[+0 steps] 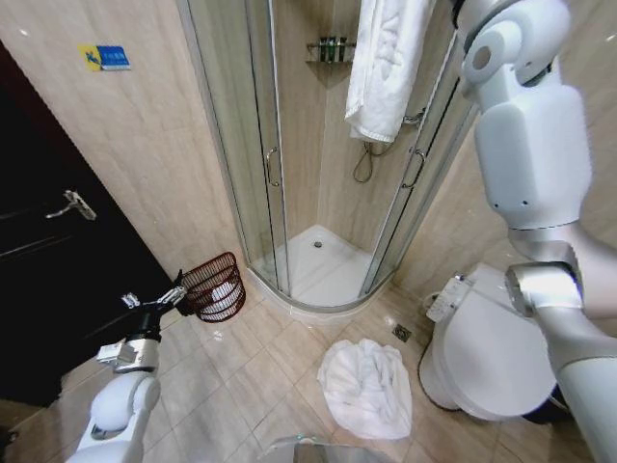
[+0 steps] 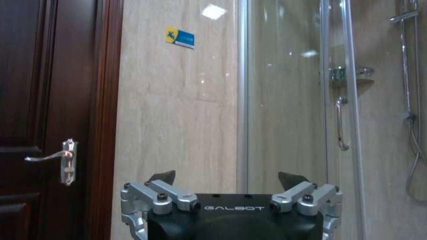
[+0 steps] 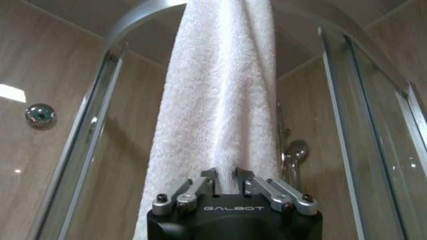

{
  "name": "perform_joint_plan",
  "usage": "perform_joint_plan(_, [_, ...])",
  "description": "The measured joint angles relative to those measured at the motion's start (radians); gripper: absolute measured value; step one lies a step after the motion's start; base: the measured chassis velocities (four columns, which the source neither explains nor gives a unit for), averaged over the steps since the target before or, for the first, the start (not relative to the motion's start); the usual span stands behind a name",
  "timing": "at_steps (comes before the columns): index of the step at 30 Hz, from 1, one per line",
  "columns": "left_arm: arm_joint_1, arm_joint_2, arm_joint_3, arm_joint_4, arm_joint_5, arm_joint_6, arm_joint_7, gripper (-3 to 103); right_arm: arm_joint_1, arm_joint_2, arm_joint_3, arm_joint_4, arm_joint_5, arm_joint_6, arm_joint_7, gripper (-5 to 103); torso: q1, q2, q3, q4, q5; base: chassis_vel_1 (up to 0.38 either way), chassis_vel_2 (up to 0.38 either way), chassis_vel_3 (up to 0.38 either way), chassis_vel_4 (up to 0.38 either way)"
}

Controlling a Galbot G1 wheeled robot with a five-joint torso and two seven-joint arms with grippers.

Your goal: Discard the used towel into the hamper.

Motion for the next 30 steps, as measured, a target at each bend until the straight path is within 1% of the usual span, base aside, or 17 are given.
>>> perform_joint_plan(3, [-0.002,0.0,-0.001,-0.001,0.0,0.001,0.0,100,0.03,0.015,-0.004,-0.032,-0.001,-0.005,-0.001,35,0.0,0.0,0.0,0.0,-0.0001,0.0,0.0,0.0,0.0])
perform_joint_plan(4, [-0.002,0.0,-0.001,-0.001,0.0,0.001,0.0,100,0.03,0.015,-0.004,-0.032,-0.001,-0.005,-0.001,35,0.0,0.0,0.0,0.0,-0.0001,0.0,0.0,0.0,0.0])
perform_joint_plan(5, [-0.003,0.0,-0.002,-0.002,0.0,0.001,-0.002,100,0.036,0.017,-0.007,-0.04,-0.002,-0.005,-0.002,40,0.0,0.0,0.0,0.0,-0.0001,0.0,0.0,0.0,0.0])
perform_joint_plan(6, [-0.003,0.0,-0.002,-0.003,0.0,0.001,-0.006,100,0.043,0.018,-0.013,-0.053,-0.003,-0.006,-0.002,51,0.0,0.0,0.0,0.0,-0.0001,0.0,0.0,0.0,0.0])
perform_joint_plan(8, [-0.004,0.0,-0.002,-0.004,0.0,0.001,-0.011,100,0.048,0.019,-0.016,-0.063,-0.003,-0.006,-0.002,51,0.0,0.0,0.0,0.0,0.0,0.0,0.0,0.0,0.0])
perform_joint_plan(11, [-0.007,-0.003,-0.002,-0.006,0.003,0.001,-0.016,100,0.066,0.021,-0.024,-0.092,-0.005,-0.006,-0.006,67,0.0,0.0,0.0,0.0,0.0,0.0,0.0,0.0,0.0])
perform_joint_plan(12, [-0.007,-0.003,-0.002,-0.006,0.003,0.001,-0.016,100,0.066,0.021,-0.024,-0.092,-0.005,-0.006,-0.006,67,0.0,0.0,0.0,0.0,0.0,0.0,0.0,0.0,0.0])
perform_joint_plan(14, [-0.007,-0.006,-0.002,-0.009,0.007,0.001,-0.017,100,0.074,0.019,-0.031,-0.104,-0.003,-0.007,-0.014,78,0.0,0.0,0.0,0.0,0.0,0.0,0.0,0.0,0.0])
perform_joint_plan(15, [-0.007,-0.006,-0.002,-0.009,0.007,0.001,-0.017,100,0.074,0.019,-0.031,-0.104,-0.003,-0.007,-0.014,78,0.0,0.0,0.0,0.0,0.0,0.0,0.0,0.0,0.0])
perform_joint_plan(17, [-0.007,-0.009,-0.001,-0.01,0.009,0.001,-0.017,100,0.076,0.017,-0.042,-0.107,0.001,-0.006,-0.018,89,0.0,0.0,0.0,0.0,0.0,0.0,0.0,0.0,0.0])
perform_joint_plan(20, [-0.007,-0.012,-0.001,-0.011,0.011,0.0,-0.018,100,0.076,0.015,-0.054,-0.11,0.007,-0.003,-0.025,85,0.0,0.0,0.0,0.0,0.0,0.0,0.0,0.0,0.0])
perform_joint_plan(22, [-0.006,-0.013,0.0,-0.011,0.013,-0.001,-0.018,100,0.076,0.014,-0.063,-0.11,0.012,0.001,-0.03,76,0.0,0.0,0.0,0.0,0.0,0.0,0.0,0.0,0.0])
perform_joint_plan(23, [-0.006,-0.013,0.0,-0.011,0.013,-0.001,-0.018,100,0.076,0.014,-0.063,-0.11,0.012,0.001,-0.03,76,0.0,0.0,0.0,0.0,0.0,0.0,0.0,0.0,0.0])
perform_joint_plan(26, [-0.002,-0.015,-0.003,-0.018,0.014,-0.002,-0.018,100,0.08,0.018,-0.068,-0.116,0.019,0.008,-0.034,60,0.0,0.0,0.0,0.0,0.0,0.0,0.0,0.0,0.0])
perform_joint_plan(27, [-0.002,-0.015,-0.003,-0.018,0.014,-0.002,-0.018,100,0.08,0.018,-0.068,-0.116,0.019,0.008,-0.034,60,0.0,0.0,0.0,0.0,0.0,0.0,0.0,0.0,0.0])
perform_joint_plan(29, [0.0,-0.015,-0.007,-0.021,0.014,-0.002,-0.019,100,0.082,0.021,-0.066,-0.122,0.022,0.01,-0.035,49,0.0,0.0,0.0,0.0,0.0,0.0,0.0,0.0,0.0])
perform_joint_plan(30, [0.0,-0.015,-0.007,-0.021,0.014,-0.002,-0.019,100,0.082,0.021,-0.066,-0.122,0.022,0.01,-0.035,49,0.0,0.0,0.0,0.0,0.0,0.0,0.0,0.0,0.0])
